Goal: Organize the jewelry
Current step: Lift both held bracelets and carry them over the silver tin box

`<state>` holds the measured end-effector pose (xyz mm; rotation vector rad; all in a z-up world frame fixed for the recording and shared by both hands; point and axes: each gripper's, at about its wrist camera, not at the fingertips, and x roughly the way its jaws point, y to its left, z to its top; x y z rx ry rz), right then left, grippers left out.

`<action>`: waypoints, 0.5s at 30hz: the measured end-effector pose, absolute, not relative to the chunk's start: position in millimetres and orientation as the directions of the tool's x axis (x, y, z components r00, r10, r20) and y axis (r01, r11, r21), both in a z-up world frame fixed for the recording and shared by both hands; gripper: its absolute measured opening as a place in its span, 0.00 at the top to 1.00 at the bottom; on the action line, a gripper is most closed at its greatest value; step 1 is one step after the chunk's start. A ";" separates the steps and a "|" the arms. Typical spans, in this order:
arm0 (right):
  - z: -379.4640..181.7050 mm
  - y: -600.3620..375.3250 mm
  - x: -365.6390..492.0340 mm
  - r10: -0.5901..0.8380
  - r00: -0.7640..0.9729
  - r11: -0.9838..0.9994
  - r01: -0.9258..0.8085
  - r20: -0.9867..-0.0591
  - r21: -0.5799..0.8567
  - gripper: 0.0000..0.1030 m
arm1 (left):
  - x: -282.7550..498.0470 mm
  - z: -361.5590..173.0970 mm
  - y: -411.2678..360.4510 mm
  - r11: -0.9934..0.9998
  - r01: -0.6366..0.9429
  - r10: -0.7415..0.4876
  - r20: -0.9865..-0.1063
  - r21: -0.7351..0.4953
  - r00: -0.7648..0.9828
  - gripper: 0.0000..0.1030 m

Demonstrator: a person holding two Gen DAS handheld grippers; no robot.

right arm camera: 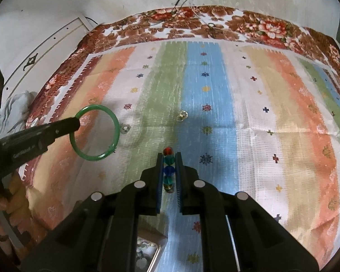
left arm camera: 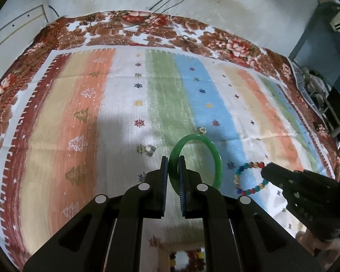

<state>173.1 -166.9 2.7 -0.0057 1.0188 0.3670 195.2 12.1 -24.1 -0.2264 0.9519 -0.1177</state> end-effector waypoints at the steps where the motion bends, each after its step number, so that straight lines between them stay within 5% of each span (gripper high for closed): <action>1: 5.8 -166.3 170.7 0.301 0.474 0.937 -0.306 -0.828 0.165 0.89 | 190.1 -22.2 11.9 0.969 0.003 -0.203 -0.789 -0.248 0.580 0.92; 15: 36.0 -167.4 118.6 0.363 0.514 0.916 -0.351 -0.778 0.195 0.89 | 125.6 0.2 5.6 0.955 0.035 -0.250 -0.734 -0.295 0.632 0.92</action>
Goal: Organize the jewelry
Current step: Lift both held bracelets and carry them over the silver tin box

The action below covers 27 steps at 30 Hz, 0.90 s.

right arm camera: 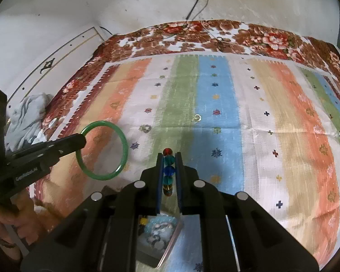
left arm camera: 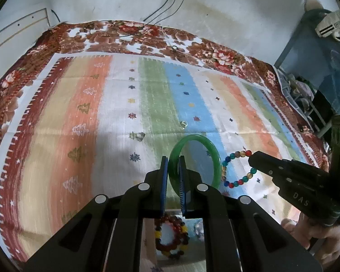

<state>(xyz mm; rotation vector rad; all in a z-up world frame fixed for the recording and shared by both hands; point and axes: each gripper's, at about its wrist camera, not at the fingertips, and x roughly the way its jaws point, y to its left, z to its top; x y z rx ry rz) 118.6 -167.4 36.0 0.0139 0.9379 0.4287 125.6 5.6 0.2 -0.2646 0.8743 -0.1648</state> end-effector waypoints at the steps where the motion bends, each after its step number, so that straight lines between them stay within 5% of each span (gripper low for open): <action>1: 37.3 -167.8 115.8 0.366 0.515 0.914 -0.355 -0.775 0.195 0.89 | 121.1 0.8 4.7 0.955 0.035 -0.248 -0.732 -0.294 0.635 0.92; 27: 37.3 -162.4 63.2 0.399 0.496 0.891 -0.409 -0.771 0.198 0.89 | 69.2 -1.8 -9.1 0.973 0.053 -0.206 -0.728 -0.227 0.654 0.90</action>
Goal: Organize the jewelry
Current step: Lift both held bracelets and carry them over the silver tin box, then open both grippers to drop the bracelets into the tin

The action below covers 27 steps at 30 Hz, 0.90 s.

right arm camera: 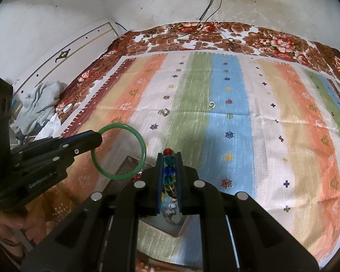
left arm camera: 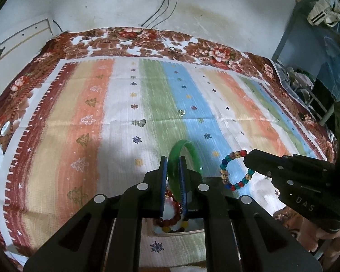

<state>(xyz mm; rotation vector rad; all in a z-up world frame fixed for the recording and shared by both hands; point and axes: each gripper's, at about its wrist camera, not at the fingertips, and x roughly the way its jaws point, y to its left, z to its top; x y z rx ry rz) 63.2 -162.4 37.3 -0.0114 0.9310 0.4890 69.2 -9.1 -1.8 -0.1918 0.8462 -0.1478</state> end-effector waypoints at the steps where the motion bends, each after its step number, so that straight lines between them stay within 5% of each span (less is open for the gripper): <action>1: 36.5 -162.1 62.9 0.399 0.492 0.890 -0.411 -0.774 0.198 0.89 | 68.3 -2.3 -8.6 0.972 0.053 -0.206 -0.729 -0.228 0.653 0.90; 12: 33.3 -161.8 64.8 0.402 0.472 0.887 -0.415 -0.784 0.205 0.89 | 71.8 -4.8 -18.9 0.972 0.082 -0.221 -0.744 -0.219 0.631 0.90; 16: 34.2 -164.9 66.2 0.409 0.476 0.888 -0.405 -0.779 0.219 0.75 | 71.3 -3.3 -22.0 0.977 0.090 -0.206 -0.743 -0.194 0.636 0.70; 27: 29.4 -170.9 74.7 0.378 0.484 0.906 -0.370 -0.789 0.207 0.66 | 82.0 -8.3 -9.0 0.981 0.046 -0.174 -0.759 -0.187 0.627 0.57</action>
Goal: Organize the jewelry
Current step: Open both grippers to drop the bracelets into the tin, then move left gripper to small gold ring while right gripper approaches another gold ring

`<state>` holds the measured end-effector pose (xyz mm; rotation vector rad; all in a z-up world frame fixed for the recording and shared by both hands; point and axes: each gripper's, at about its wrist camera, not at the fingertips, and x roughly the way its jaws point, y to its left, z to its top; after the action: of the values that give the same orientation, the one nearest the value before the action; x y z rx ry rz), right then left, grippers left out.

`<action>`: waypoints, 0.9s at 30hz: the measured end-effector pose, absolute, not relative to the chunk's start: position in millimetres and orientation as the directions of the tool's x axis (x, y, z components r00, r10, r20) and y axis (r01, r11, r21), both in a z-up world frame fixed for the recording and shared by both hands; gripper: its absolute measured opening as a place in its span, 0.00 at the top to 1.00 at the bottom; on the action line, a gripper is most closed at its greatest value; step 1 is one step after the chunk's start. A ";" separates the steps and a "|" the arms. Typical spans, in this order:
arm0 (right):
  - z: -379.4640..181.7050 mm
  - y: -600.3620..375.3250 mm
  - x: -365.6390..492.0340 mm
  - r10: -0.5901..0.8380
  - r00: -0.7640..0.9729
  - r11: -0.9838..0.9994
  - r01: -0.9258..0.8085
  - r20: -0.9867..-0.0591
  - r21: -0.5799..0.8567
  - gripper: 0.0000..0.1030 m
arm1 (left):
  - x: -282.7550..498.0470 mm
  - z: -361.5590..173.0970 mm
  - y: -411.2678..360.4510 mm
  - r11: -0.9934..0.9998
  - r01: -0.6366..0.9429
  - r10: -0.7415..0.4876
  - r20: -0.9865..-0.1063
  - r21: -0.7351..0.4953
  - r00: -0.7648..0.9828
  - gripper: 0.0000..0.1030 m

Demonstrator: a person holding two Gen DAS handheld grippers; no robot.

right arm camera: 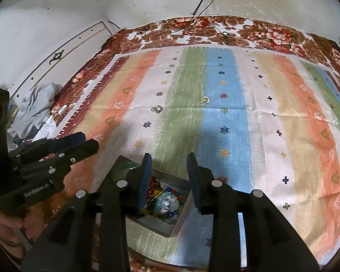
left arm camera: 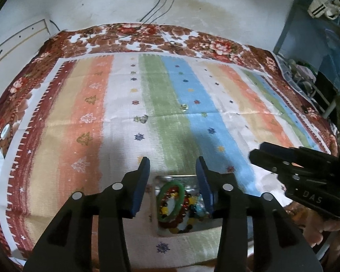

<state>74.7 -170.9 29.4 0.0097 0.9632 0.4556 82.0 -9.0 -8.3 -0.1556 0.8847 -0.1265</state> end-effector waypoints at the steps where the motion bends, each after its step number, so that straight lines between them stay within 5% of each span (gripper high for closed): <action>1: 28.4 -171.6 76.2 0.371 0.487 0.909 -0.365 -0.791 0.201 0.66 | 85.5 -9.8 -6.5 0.982 0.037 -0.167 -0.763 -0.184 0.625 0.57; 27: -6.3 -172.8 156.6 0.256 0.505 0.948 -0.298 -0.825 0.112 0.48 | 174.7 -50.0 -5.6 0.996 0.059 -0.094 -0.834 -0.074 0.544 0.47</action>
<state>156.6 -172.8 -6.3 -0.0468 0.9869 0.3340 174.7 -5.6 -50.0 -0.0391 0.9912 -0.0907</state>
